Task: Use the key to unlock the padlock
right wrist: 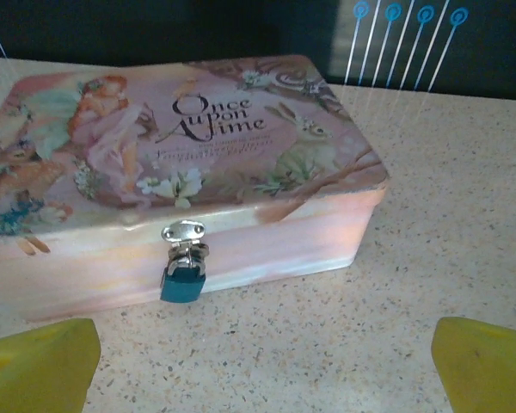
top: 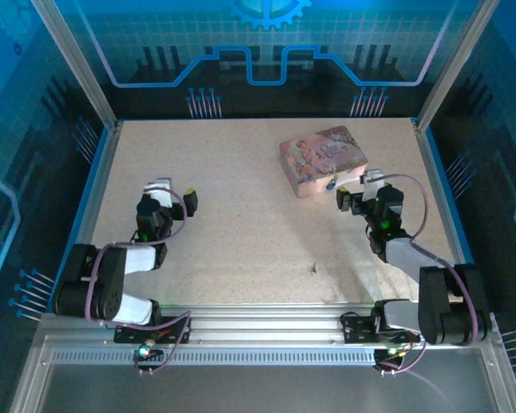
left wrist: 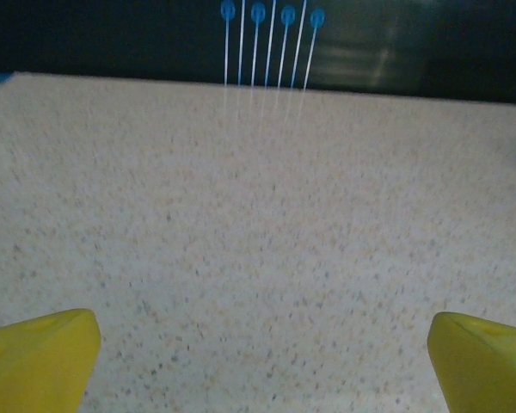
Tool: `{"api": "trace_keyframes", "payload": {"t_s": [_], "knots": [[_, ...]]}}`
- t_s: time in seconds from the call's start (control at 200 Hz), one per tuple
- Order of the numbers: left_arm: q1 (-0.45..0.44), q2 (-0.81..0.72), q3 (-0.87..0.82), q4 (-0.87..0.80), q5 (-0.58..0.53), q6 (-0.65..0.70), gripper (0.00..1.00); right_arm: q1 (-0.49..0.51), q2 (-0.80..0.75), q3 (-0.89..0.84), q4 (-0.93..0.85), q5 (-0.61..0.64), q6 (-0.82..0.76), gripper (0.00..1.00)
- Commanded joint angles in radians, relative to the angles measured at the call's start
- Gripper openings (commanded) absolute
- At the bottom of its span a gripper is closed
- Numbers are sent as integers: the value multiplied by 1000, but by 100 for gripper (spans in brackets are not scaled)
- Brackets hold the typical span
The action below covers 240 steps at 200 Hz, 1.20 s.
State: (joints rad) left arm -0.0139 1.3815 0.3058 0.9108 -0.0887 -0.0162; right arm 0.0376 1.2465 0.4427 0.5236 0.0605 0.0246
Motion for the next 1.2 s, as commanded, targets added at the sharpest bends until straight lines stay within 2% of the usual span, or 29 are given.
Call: {"api": "trace_keyframes", "payload": {"t_s": [0.0, 0.145, 0.205, 0.28, 0.385, 0.48, 0.605, 0.705, 0.845, 1.196], "knots": [[3, -116, 41, -170, -37, -5, 99, -24, -63, 73, -194, -16, 54, 100], [3, -235, 183, -528, -12, -213, 99, -100, -67, 194, -397, -157, 158, 100], [3, -240, 222, -593, 16, -318, 99, -134, -37, 254, -469, -179, 232, 100], [1, -228, 237, -606, 83, -411, 99, -155, 1, 330, -564, -173, 307, 100], [-40, -206, 250, -624, 106, -504, 99, -160, 52, 415, -649, -170, 319, 100], [-114, -165, 274, -612, 119, -563, 99, -169, 98, 445, -638, -217, 276, 100], [-215, -57, 350, -615, 147, -617, 99, -203, 189, 497, -543, -348, 267, 100], [-273, 43, 420, -596, 162, -663, 99, -228, 301, 599, -578, -404, 262, 100], [-347, 177, 539, -583, 168, -674, 98, -256, 462, 747, -637, -499, 240, 100], [-458, 473, 844, -572, 250, -712, 96, -266, 727, 976, -686, -544, 220, 100]]}}
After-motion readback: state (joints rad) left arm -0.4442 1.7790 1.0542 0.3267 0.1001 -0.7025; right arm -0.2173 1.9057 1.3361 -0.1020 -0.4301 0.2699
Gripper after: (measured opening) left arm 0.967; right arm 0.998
